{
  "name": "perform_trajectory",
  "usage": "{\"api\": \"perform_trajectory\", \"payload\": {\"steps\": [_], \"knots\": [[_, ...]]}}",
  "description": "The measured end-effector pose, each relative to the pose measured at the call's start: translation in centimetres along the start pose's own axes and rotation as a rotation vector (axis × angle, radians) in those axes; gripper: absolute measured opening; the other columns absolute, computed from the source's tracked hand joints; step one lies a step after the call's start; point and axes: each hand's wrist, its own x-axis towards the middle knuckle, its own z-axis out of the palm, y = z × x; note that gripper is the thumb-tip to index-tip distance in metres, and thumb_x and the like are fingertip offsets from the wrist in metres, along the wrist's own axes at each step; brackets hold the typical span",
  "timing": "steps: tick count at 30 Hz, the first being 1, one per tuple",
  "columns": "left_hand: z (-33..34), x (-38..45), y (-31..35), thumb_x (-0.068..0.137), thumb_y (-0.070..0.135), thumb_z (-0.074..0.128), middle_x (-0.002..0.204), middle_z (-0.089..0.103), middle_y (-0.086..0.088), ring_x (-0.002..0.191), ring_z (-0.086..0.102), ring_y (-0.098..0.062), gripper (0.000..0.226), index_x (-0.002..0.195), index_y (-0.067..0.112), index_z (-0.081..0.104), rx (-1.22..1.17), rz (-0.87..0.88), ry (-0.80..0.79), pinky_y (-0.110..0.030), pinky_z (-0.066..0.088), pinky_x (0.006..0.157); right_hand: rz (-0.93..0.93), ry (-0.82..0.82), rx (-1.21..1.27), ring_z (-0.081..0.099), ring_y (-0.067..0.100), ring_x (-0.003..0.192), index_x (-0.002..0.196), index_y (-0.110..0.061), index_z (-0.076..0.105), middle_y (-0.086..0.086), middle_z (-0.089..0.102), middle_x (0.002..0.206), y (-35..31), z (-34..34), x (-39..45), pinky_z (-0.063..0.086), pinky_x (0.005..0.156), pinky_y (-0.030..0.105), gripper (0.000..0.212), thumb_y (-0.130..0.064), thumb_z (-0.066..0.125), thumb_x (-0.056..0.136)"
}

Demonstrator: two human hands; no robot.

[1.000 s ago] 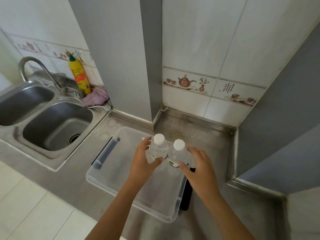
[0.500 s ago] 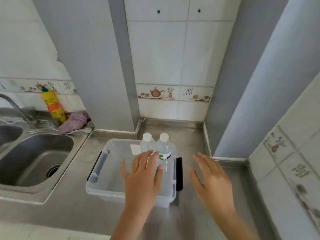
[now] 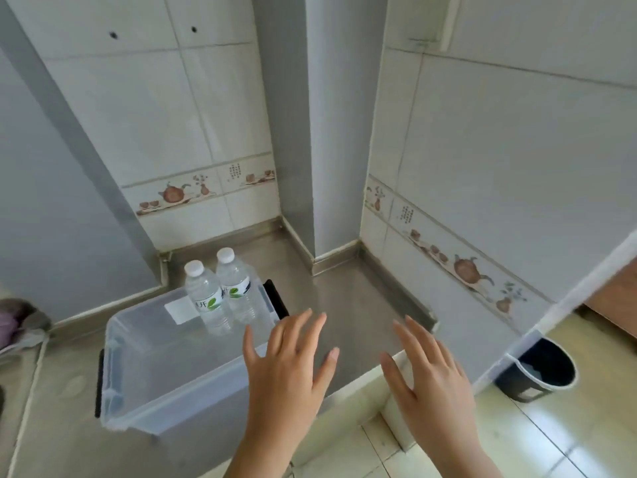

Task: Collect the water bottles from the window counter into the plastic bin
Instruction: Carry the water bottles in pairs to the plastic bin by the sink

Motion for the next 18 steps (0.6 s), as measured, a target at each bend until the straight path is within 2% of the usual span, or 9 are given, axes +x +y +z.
{"api": "perform_trajectory", "payload": {"steps": [4,12,18], "knots": [[1.2,0.2,4.0,0.090,0.053,0.044,0.125,0.068,0.005,0.111,0.064,-0.017,0.050,0.125,0.025,0.066,-0.100,0.143,-0.065,-0.065,0.035,0.103,0.142,0.059,-0.082,0.057,0.026,0.120,0.133,-0.021,0.055,0.002,0.056,0.137,3.0,-2.9,-3.4,0.048,0.095,0.040,0.051,-0.050,0.041,0.093],[3.2,-0.7,15.3,0.090,0.054,0.041,0.128,0.068,0.002,0.118,0.064,-0.020,0.053,0.129,0.024,0.063,-0.238,0.396,-0.169,-0.063,0.042,0.101,0.387,0.156,-0.198,0.057,0.028,0.121,0.134,-0.020,0.054,0.004,0.057,0.137,9.8,-8.9,-9.3,0.048,0.096,0.042,0.055,-0.051,0.036,0.092],[4.3,-3.9,26.2,0.089,0.055,0.044,0.131,0.065,0.002,0.120,0.062,-0.020,0.055,0.132,0.024,0.059,-0.331,0.531,-0.259,-0.049,0.048,0.099,0.518,0.214,-0.254,0.057,0.025,0.118,0.135,-0.022,0.053,0.003,0.056,0.138,16.5,-14.7,-15.0,0.052,0.089,0.041,0.055,-0.050,0.039,0.089]]}}
